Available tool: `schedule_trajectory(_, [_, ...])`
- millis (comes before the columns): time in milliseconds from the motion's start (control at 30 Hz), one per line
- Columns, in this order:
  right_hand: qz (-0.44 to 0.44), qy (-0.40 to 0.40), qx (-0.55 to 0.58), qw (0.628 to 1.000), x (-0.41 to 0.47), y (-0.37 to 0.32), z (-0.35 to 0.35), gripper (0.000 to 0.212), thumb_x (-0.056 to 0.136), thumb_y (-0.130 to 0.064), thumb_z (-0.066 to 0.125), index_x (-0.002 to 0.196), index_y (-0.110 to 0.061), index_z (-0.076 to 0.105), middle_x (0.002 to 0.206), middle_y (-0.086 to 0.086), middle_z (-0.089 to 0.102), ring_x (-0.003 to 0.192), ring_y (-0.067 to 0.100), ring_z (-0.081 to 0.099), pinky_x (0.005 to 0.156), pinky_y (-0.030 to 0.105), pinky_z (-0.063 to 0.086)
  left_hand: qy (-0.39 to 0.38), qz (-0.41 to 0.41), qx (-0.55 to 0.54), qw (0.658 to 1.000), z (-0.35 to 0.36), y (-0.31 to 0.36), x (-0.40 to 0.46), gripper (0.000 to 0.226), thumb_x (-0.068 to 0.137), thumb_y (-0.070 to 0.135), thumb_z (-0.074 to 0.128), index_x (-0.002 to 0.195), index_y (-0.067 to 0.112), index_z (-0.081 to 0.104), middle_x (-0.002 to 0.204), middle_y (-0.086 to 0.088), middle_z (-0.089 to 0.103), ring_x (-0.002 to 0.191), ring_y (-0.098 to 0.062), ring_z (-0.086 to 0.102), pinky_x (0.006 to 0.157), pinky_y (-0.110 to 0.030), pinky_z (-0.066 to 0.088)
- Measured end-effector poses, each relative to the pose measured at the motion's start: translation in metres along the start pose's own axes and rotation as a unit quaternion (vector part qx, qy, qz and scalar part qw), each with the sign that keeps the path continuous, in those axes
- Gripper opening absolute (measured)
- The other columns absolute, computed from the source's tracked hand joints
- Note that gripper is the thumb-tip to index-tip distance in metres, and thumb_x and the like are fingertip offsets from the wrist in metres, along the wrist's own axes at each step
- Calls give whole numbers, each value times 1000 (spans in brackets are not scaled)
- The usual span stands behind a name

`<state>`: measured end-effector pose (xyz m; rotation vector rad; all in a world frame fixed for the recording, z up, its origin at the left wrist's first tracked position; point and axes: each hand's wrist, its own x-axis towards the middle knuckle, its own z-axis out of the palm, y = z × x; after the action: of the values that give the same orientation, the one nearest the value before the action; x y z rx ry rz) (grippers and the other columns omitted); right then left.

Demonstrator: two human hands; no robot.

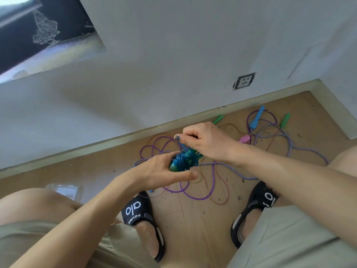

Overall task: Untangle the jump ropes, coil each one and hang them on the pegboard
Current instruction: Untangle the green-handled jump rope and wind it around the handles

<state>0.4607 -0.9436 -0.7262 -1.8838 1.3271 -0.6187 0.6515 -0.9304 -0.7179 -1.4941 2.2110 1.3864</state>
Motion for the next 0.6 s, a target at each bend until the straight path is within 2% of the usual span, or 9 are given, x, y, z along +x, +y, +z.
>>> schedule_trajectory(100, [10, -9, 35, 999, -2, -2, 7, 52, 99, -44, 54, 59, -15, 39, 54, -7, 36, 52, 7, 32, 50, 25, 27, 45, 5, 4, 999, 0, 0, 2, 61, 77, 85, 44, 114, 40, 61, 80, 9, 69, 68, -2, 62, 69, -28, 51])
schedule_trajectory(167, [18, -13, 47, 999, -4, -3, 9, 52, 99, -44, 53, 60, -13, 42, 54, -7, 38, 52, 8, 35, 52, 27, 30, 83, 43, 0, 996, 4, 1, 3, 62, 81, 80, 44, 118, 33, 58, 89, 7, 72, 75, -4, 68, 77, -35, 56])
schedule_trajectory(300, [23, -2, 71, 997, -3, -4, 8, 52, 99, -42, 54, 58, -14, 40, 53, -6, 37, 52, 8, 35, 53, 28, 31, 76, 76, -33, 994, 10, 7, 2, 44, 93, 60, 48, 122, 27, 55, 97, 4, 73, 72, -11, 72, 77, -38, 58])
schedule_trajectory(433, [26, 19, 75, 997, -3, -5, 6, 52, 99, -41, 56, 59, -10, 41, 54, -5, 33, 52, 9, 31, 51, 26, 27, 78, 90, -32, 992, 7, 8, 3, 25, 100, 47, 48, 110, 29, 61, 91, 3, 73, 63, -15, 71, 72, -43, 58])
schedule_trajectory(600, [51, 38, 107, 992, 0, -6, -3, 54, 98, -43, 57, 69, 3, 54, 53, 1, 42, 45, 9, 38, 46, 20, 32, 115, 78, -55, 989, 3, 4, 9, 27, 99, 50, 48, 103, 28, 63, 83, 0, 70, 61, -20, 70, 63, -46, 58])
